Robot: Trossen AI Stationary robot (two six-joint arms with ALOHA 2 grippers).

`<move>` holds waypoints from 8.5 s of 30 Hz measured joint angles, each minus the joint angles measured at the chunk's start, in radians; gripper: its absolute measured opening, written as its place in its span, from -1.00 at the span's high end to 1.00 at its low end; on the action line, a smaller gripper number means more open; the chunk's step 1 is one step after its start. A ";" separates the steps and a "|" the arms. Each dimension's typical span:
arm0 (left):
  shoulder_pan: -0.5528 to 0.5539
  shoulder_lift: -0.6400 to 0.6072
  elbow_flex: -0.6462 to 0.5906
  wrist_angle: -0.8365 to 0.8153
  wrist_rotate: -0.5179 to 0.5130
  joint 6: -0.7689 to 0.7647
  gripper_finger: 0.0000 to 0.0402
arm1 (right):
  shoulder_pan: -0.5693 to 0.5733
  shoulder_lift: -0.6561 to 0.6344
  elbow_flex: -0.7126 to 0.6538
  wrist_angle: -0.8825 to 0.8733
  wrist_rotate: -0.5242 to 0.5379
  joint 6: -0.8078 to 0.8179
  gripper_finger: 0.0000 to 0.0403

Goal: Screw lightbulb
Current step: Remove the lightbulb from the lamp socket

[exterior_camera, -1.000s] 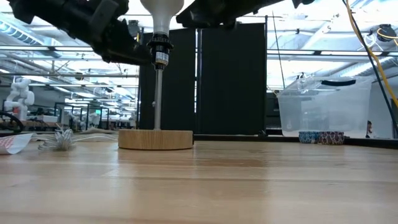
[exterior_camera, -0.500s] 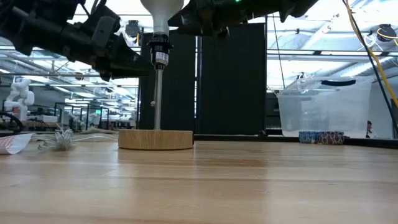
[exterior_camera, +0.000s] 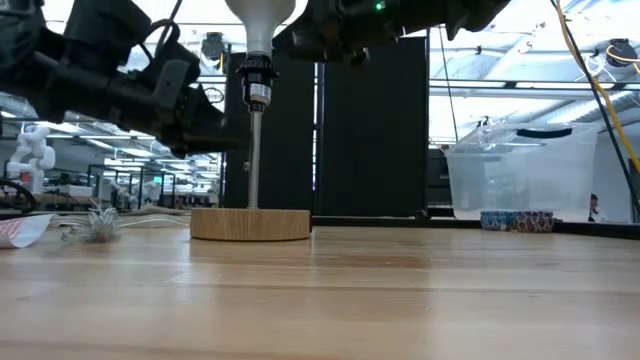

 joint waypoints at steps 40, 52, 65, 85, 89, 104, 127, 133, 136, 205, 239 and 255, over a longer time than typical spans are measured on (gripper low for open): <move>0.040 0.424 0.070 0.416 0.047 0.117 0.84 | 0.000 -0.001 0.000 -0.008 0.000 -0.016 -0.04; 0.040 0.424 0.070 0.419 0.045 0.120 0.84 | 0.004 -0.001 0.000 0.018 -0.049 0.081 -0.04; 0.040 0.424 0.080 0.411 -0.052 0.115 0.84 | 0.009 0.007 0.001 0.074 -0.052 0.088 -0.04; 0.040 0.423 0.208 0.215 -0.198 0.062 0.84 | -0.019 0.129 0.063 0.174 0.084 0.067 -0.04; 0.040 0.423 0.208 0.205 -0.191 0.063 0.84 | -0.021 0.129 0.063 0.177 0.080 0.027 0.04; 0.043 0.422 0.207 0.203 -0.083 0.090 0.84 | -0.045 0.126 0.063 0.158 -0.063 0.025 0.26; 0.085 0.421 0.188 0.224 0.395 0.166 0.84 | -0.110 0.059 0.063 0.000 -0.514 0.037 0.28; 0.089 0.422 0.189 0.223 0.526 0.177 0.84 | -0.140 0.059 0.063 -0.007 -0.685 0.029 0.25; 0.097 0.423 0.189 0.220 0.589 0.178 0.84 | -0.153 0.060 0.063 -0.004 -0.768 0.017 0.27; 0.055 0.423 0.188 0.176 -0.173 0.008 0.84 | 0.016 -0.009 -0.120 0.254 0.050 0.012 -0.28; 0.056 0.423 0.190 0.162 -0.259 -0.026 0.84 | -0.049 0.146 0.042 0.294 0.093 0.080 -0.28; 0.056 0.423 0.191 0.155 -0.248 -0.023 0.84 | -0.104 0.146 0.042 0.309 -0.106 0.058 -0.06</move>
